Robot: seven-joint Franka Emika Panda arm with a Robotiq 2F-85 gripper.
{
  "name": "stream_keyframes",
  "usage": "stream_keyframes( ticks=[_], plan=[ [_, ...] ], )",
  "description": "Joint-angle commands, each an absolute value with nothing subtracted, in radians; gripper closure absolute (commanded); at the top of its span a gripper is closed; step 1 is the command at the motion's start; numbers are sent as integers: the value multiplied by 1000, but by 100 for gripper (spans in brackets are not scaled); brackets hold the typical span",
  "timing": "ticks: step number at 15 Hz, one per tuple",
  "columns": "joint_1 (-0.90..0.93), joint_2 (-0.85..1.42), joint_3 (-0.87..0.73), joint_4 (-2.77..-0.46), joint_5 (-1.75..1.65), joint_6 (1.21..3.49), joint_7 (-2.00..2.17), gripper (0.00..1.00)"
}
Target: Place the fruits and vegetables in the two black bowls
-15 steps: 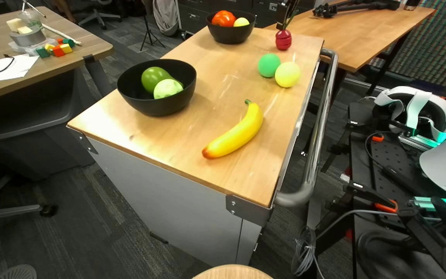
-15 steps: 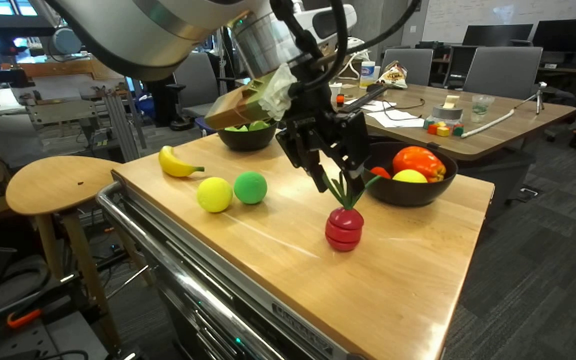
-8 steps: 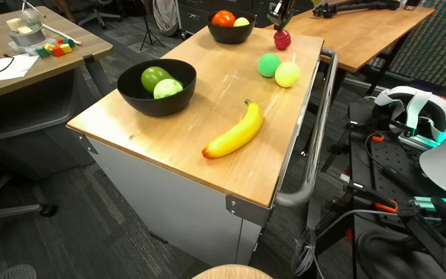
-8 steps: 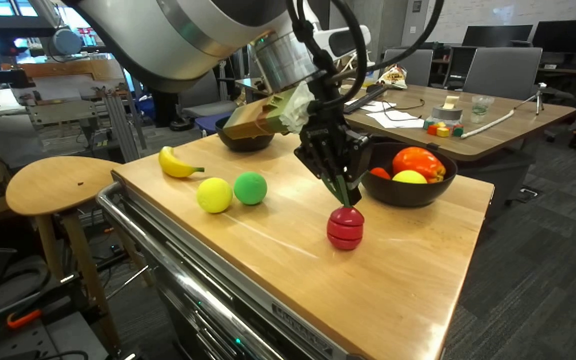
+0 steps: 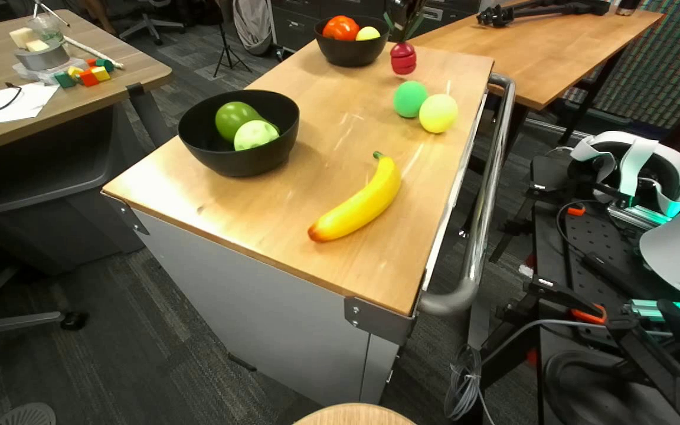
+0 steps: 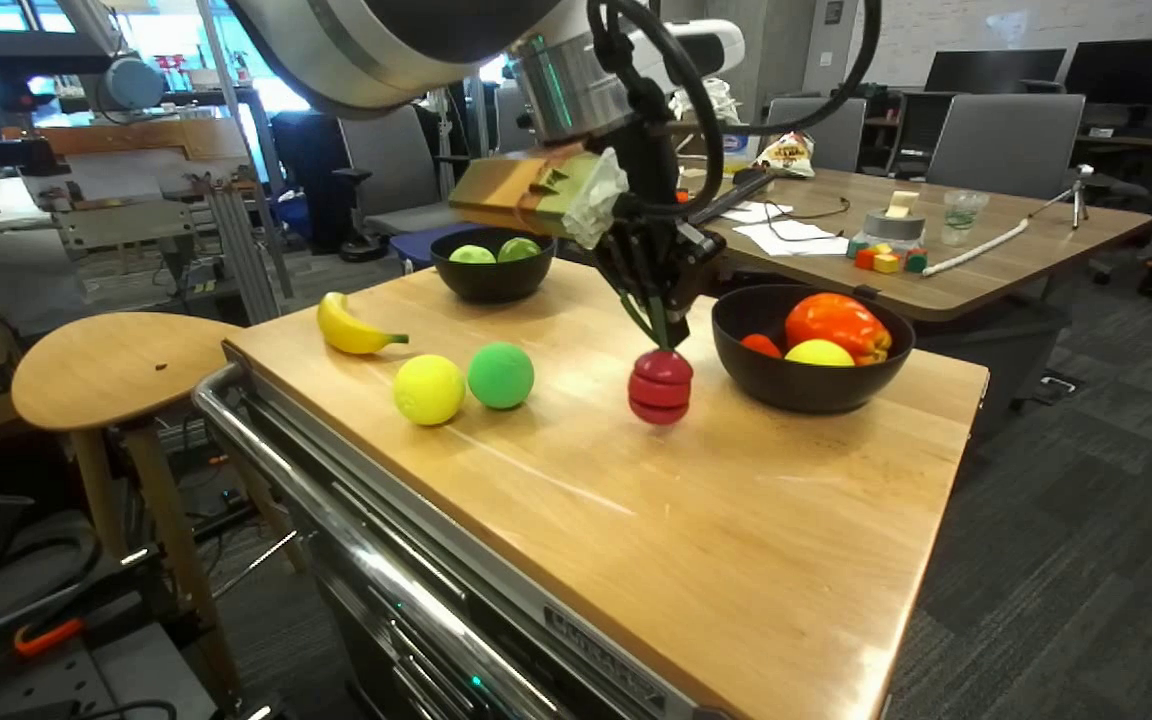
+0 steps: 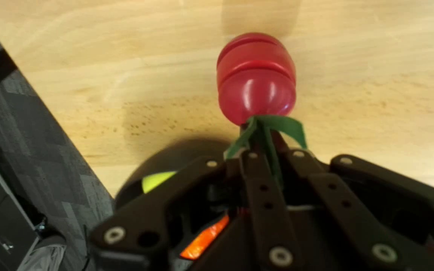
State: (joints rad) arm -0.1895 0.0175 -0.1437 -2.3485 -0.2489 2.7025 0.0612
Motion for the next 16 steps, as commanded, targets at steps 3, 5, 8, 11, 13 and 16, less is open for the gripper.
stream_keyframes(
  ticks=[3, 5, 8, 11, 13, 16],
  plan=[
    [-89, -61, -75, -2289, 162, 2702, -238, 94],
    [-42, -63, -50, -2270, 208, 2748, -294, 93],
    [28, -28, -6, -2207, 233, 2771, -361, 94],
    [67, 67, 35, -2161, 196, 2823, -379, 94],
    [87, 122, 55, -2140, 168, 2852, -383, 94],
    [104, 204, 50, -2103, 88, 2886, -366, 93]
  ],
)
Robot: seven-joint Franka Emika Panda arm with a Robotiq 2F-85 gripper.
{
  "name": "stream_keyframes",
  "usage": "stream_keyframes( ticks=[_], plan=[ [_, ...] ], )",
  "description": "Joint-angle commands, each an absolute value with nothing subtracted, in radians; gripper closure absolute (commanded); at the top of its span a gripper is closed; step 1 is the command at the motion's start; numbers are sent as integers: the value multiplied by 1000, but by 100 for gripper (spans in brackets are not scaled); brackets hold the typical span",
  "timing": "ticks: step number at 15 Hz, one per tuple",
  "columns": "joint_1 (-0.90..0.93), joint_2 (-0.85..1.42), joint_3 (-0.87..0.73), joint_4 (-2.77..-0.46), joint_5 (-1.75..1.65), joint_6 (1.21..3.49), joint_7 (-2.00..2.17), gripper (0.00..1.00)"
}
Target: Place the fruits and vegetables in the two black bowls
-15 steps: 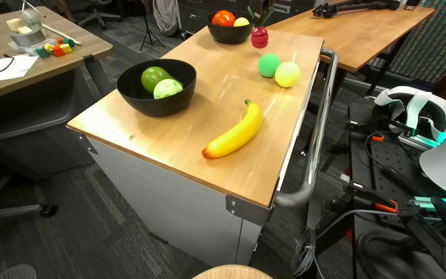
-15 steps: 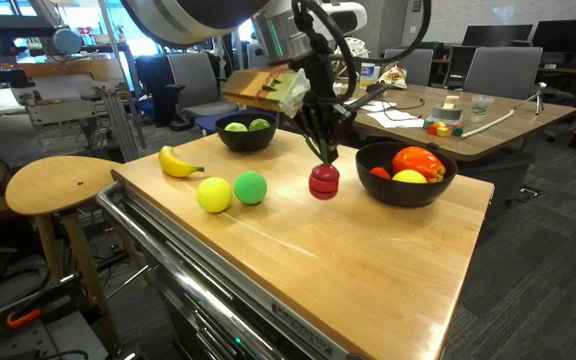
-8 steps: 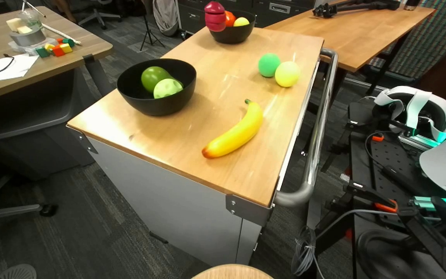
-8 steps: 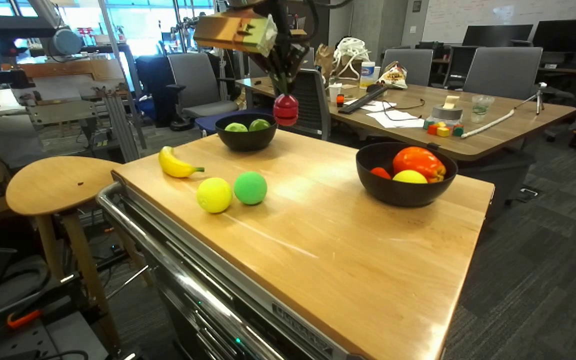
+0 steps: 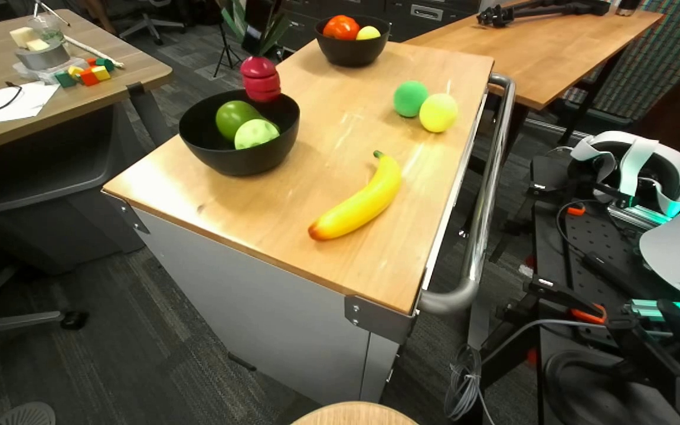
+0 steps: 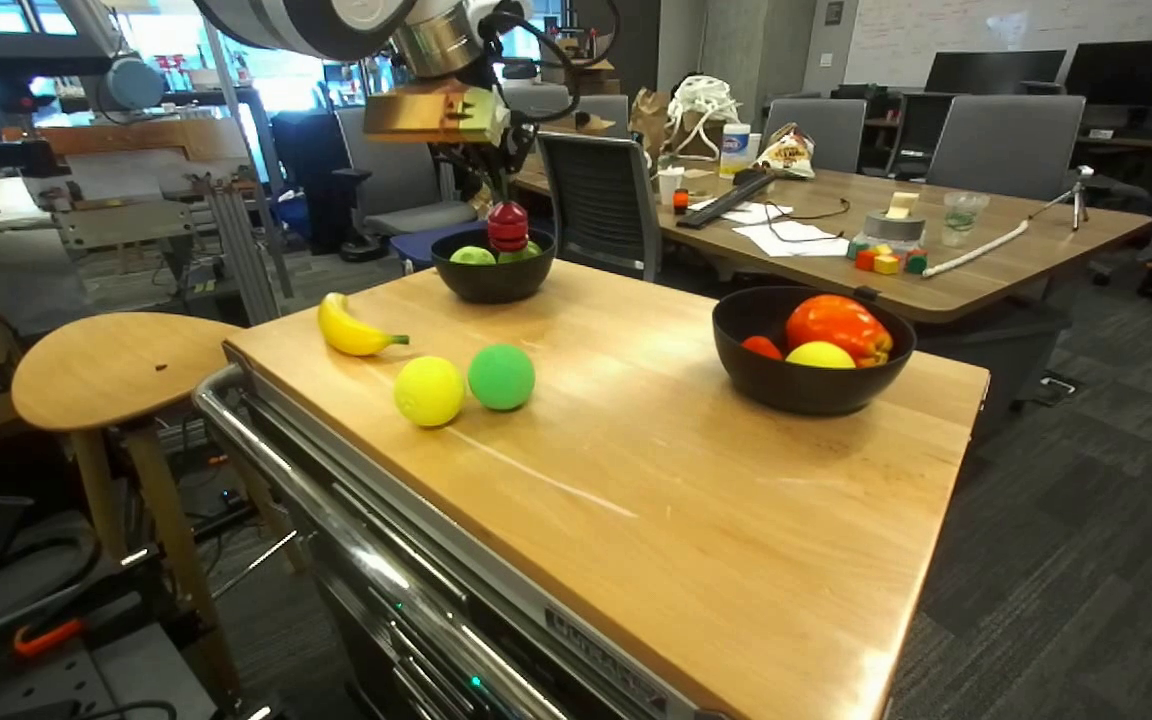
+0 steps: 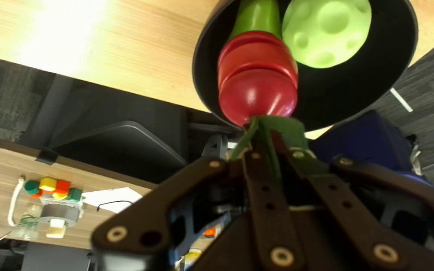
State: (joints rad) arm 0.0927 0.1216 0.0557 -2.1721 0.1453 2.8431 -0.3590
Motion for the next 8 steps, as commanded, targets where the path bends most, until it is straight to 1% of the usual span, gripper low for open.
stream_keyframes(
  ticks=[1, 2, 5, 7, 8],
  plan=[
    [107, 223, 46, -2093, 72, 2888, -364, 75],
    [76, 233, 75, -2085, 40, 2881, -348, 68],
    [60, 213, 81, -2081, 3, 2807, -352, 48],
    [56, 175, 85, -2090, 62, 2736, -419, 30],
    [36, 143, 107, -2096, 100, 2660, -473, 23]
  ],
)
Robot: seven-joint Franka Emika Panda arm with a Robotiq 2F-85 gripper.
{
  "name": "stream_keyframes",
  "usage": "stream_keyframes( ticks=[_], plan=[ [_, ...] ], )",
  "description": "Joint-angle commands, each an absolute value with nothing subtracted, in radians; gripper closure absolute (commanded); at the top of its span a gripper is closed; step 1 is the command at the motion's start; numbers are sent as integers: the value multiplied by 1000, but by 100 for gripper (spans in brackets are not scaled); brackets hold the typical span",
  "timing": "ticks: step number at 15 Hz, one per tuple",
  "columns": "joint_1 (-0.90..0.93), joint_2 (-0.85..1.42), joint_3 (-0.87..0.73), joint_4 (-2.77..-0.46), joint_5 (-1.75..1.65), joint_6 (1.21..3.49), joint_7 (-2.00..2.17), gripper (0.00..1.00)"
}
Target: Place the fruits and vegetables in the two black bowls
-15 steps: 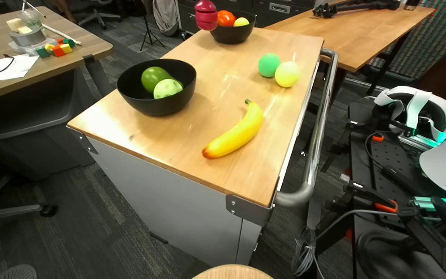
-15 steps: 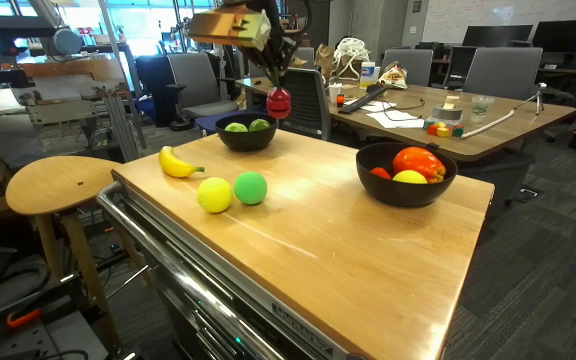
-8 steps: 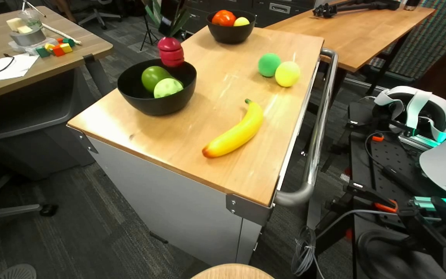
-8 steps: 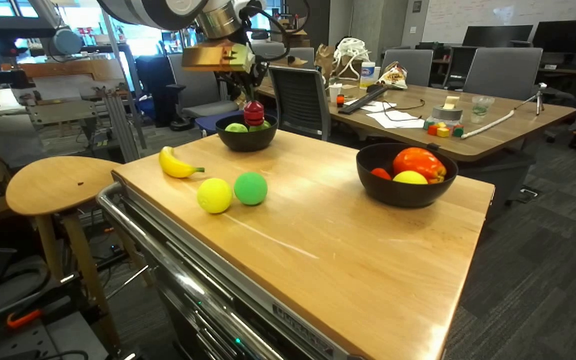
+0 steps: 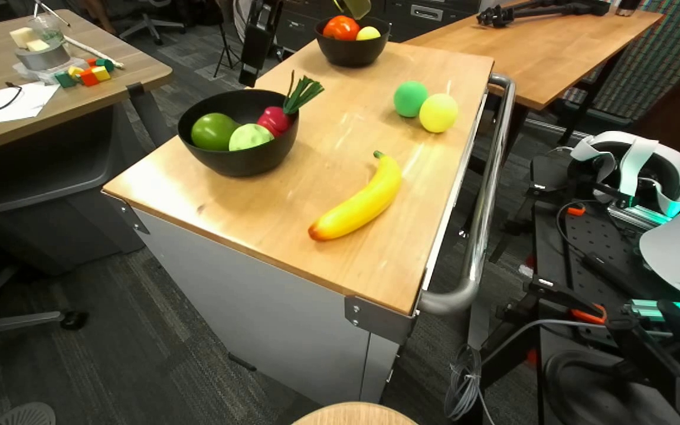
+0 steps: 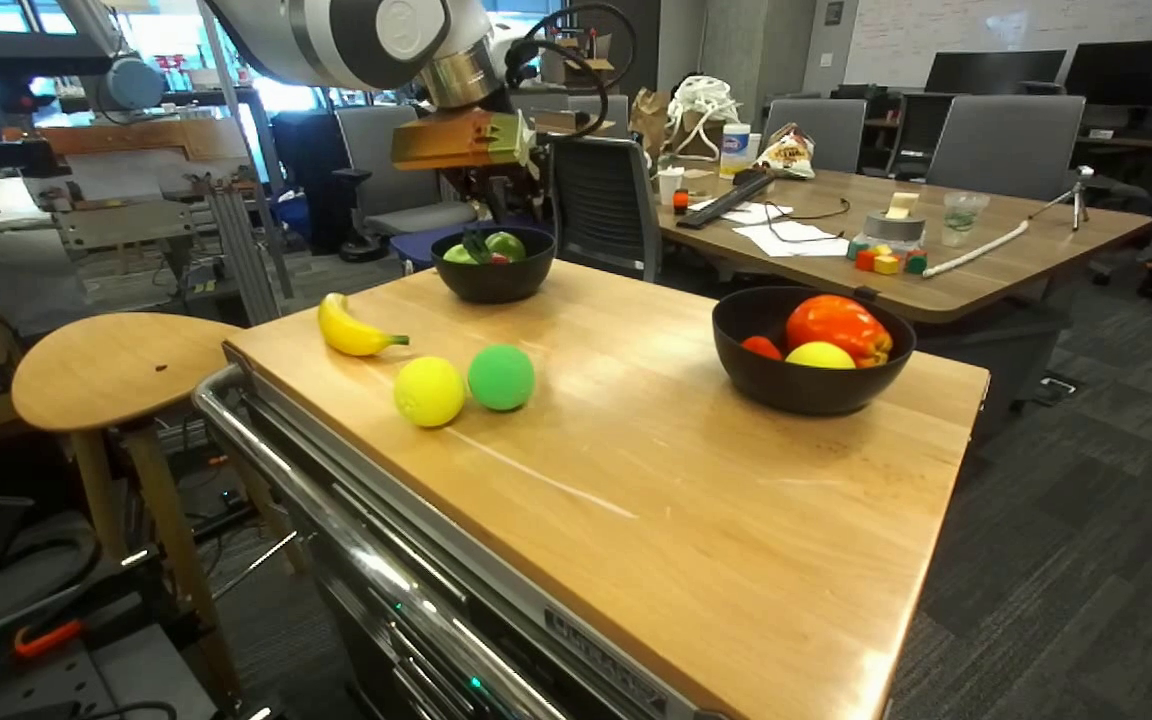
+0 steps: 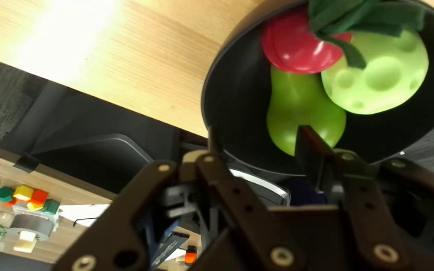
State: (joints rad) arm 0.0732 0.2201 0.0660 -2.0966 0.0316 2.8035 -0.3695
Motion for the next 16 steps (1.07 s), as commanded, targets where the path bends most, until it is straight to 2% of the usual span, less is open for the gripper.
stream_keyframes(
  ticks=[1, 3, 4, 8, 9, 13, 14, 16],
  plan=[
    [2, 119, 145, -2092, 129, 2569, -529, 16],
    [-2, 65, 134, -2094, 141, 2406, -620, 1],
    [-6, 48, 132, -2074, 181, 2323, -692, 0],
    [8, 63, 81, -1994, 176, 2020, -809, 0],
    [21, 38, 84, -2041, 198, 2121, -774, 0],
    [7, 67, 65, -2002, 174, 2016, -832, 0],
    [-7, 82, 58, -1968, 197, 1922, -956, 0],
    [-7, 57, 51, -1993, 174, 1909, -1062, 0]
  ],
)
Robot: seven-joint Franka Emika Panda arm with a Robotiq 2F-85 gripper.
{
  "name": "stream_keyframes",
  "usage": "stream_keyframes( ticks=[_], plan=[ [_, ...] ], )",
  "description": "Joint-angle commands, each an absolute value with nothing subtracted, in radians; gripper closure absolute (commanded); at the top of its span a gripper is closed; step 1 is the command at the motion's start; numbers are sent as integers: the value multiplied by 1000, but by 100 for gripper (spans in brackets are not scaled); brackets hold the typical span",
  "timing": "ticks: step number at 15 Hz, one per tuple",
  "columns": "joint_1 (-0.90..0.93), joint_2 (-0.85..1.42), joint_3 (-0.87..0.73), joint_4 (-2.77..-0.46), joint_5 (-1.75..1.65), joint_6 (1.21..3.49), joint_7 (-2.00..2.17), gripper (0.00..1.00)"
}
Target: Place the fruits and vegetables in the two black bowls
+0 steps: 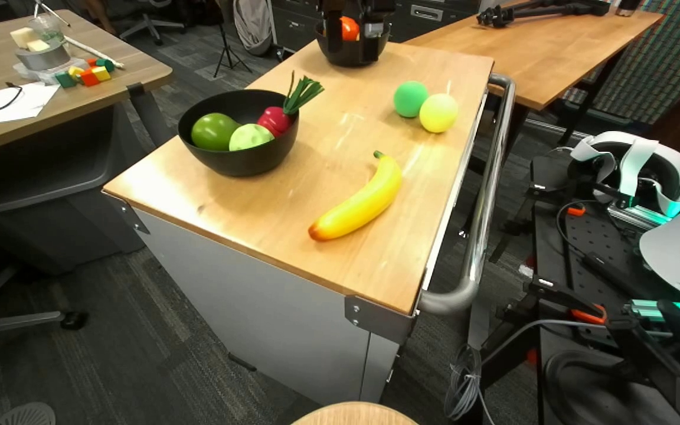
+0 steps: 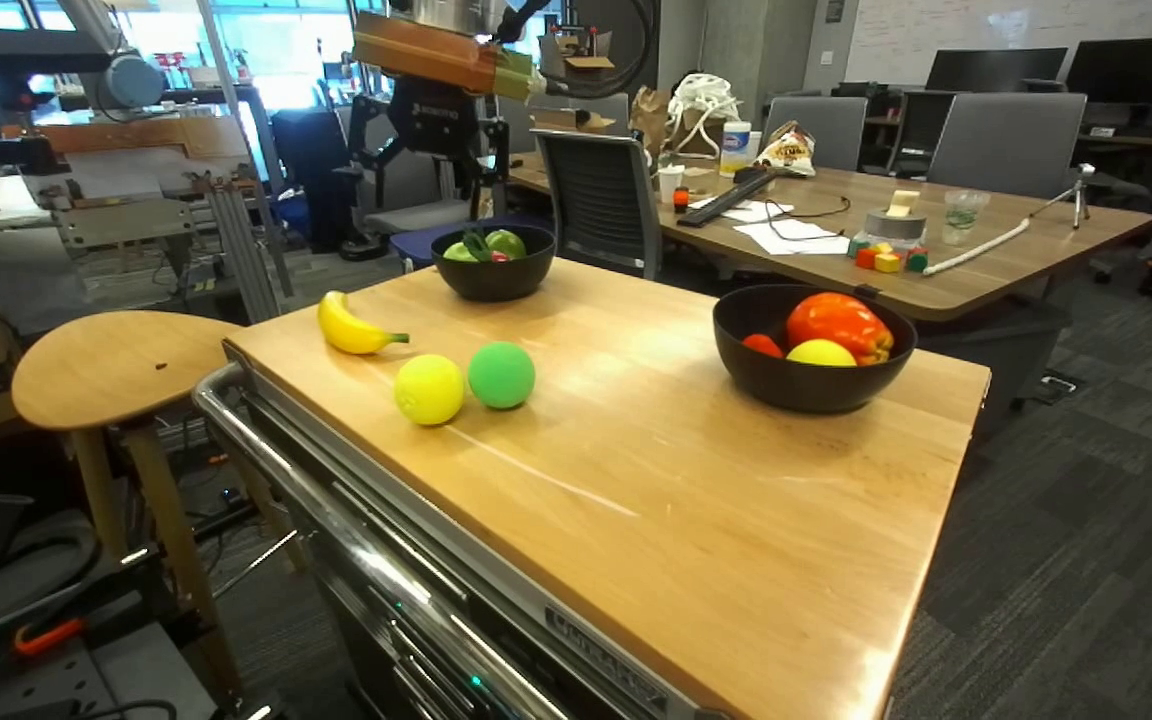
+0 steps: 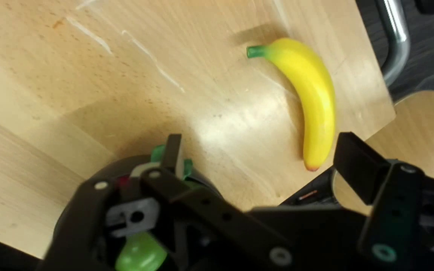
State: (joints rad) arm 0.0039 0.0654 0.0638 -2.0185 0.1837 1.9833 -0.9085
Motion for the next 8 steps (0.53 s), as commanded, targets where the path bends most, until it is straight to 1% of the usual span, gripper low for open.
stream_keyframes(
  ticks=[1, 3, 4, 8],
  plan=[
    [-1, 42, 53, -2006, 163, 1900, -1103, 0],
    [23, 3, 67, -2056, 123, 1905, -1147, 0],
    [39, -25, 80, -2102, 97, 1943, -1154, 0],
    [117, -97, 141, -2307, 52, 2194, -1147, 0]
  ],
)
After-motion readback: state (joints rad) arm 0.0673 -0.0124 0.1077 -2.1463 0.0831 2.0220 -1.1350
